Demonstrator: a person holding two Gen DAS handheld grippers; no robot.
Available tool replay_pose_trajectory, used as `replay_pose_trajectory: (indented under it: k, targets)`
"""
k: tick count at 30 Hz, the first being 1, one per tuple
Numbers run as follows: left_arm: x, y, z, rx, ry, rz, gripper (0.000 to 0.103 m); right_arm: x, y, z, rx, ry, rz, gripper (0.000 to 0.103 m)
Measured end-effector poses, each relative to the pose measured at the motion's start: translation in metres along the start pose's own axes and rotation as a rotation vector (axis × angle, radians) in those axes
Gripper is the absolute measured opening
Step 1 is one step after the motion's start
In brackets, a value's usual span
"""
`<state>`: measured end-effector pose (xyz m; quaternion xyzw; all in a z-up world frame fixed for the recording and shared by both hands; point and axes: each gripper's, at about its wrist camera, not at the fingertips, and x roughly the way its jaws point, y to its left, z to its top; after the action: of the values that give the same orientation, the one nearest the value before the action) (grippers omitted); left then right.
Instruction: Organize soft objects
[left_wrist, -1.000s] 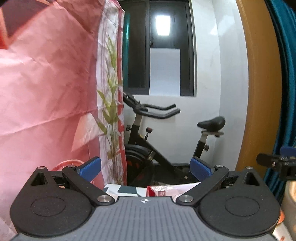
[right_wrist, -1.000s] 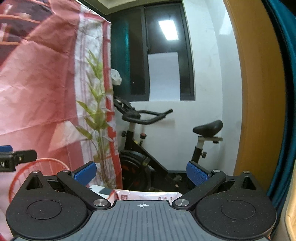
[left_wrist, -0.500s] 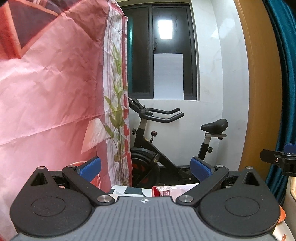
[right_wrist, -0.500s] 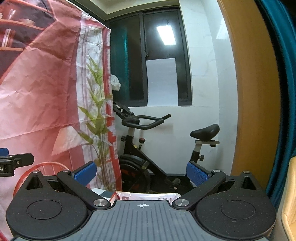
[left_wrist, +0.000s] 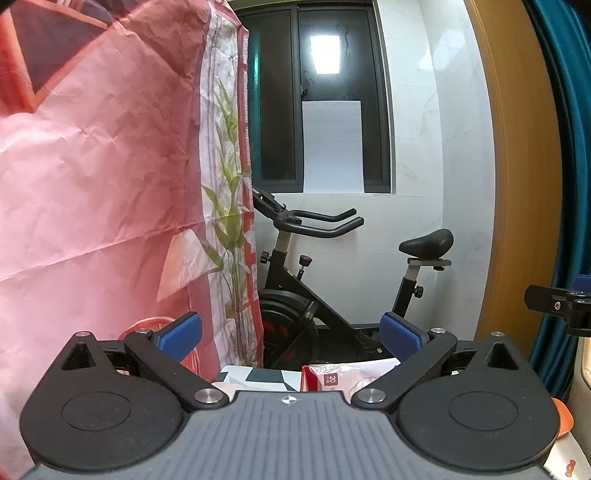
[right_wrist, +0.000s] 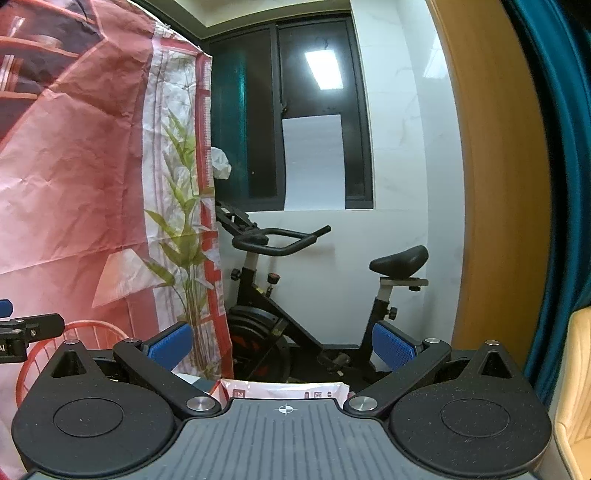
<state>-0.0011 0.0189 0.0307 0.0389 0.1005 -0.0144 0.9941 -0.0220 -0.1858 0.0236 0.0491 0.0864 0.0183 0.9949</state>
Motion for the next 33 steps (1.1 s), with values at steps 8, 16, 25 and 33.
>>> replay_pose_trajectory:
  k: [8,16,25,33]
  targets:
    - [0.0036,0.0049,-0.0018,-0.017,0.008,0.000,0.103,0.0002,0.0050,0.0002,-0.018,0.002,0.000,0.103]
    - [0.0041,0.0064,-0.0028,-0.025,0.013,-0.003,0.103,0.0015,0.0048,0.0011,-0.021,0.002,0.001,0.103]
    - [0.0061,0.0080,-0.0045,-0.026,0.014,-0.017,0.103,0.0019,0.0051,0.0003,-0.022,0.006,0.002,0.103]
    - [0.0068,0.0101,-0.0063,-0.017,0.001,-0.025,0.103,0.0016,0.0039,-0.0003,-0.022,0.006,0.004,0.103]
